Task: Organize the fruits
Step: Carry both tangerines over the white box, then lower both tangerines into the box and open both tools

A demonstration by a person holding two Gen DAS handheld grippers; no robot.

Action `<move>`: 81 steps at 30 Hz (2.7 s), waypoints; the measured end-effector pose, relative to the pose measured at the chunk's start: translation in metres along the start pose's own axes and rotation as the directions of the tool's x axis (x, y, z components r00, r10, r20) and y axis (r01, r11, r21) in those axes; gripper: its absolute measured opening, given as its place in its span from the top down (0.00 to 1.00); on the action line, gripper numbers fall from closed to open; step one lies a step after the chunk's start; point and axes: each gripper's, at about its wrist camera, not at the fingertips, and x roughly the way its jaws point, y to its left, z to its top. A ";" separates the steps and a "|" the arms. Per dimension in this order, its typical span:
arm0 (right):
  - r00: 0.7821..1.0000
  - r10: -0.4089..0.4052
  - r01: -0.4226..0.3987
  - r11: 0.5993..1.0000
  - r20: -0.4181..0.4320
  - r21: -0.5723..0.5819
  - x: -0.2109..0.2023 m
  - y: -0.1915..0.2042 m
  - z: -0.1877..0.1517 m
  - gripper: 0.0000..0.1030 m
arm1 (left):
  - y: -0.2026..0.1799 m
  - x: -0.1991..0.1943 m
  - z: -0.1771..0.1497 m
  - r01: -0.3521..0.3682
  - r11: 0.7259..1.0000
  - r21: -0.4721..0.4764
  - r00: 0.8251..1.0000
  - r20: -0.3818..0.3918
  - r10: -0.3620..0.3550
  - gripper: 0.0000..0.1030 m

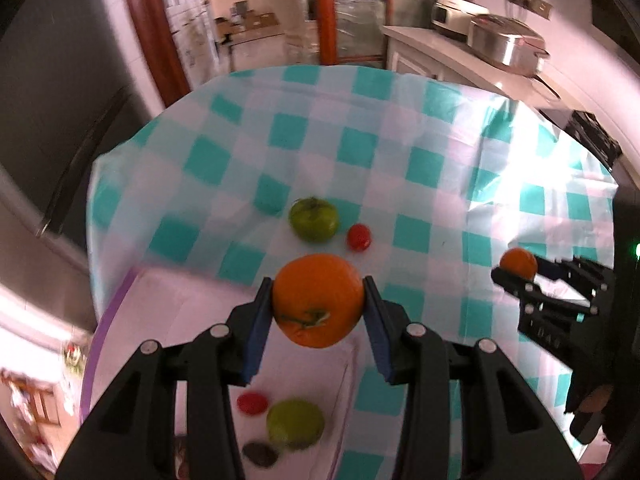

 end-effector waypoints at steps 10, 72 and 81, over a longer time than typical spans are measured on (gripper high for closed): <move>0.984 0.180 -0.172 0.958 0.014 -0.231 -0.020 0.099 0.005 0.60 | 0.060 -0.036 -0.082 -0.104 0.982 -0.156 0.994 -0.061 0.095 0.57; 0.889 0.033 -0.285 0.821 -0.457 -0.495 0.146 0.303 0.008 0.48 | 0.125 0.058 -0.138 -0.128 0.989 -0.079 0.924 -0.371 0.090 0.57; 0.904 0.127 -0.313 0.845 -0.407 -0.433 0.130 0.294 0.017 0.28 | 0.133 0.059 -0.143 -0.206 0.974 -0.093 0.919 -0.359 0.160 0.28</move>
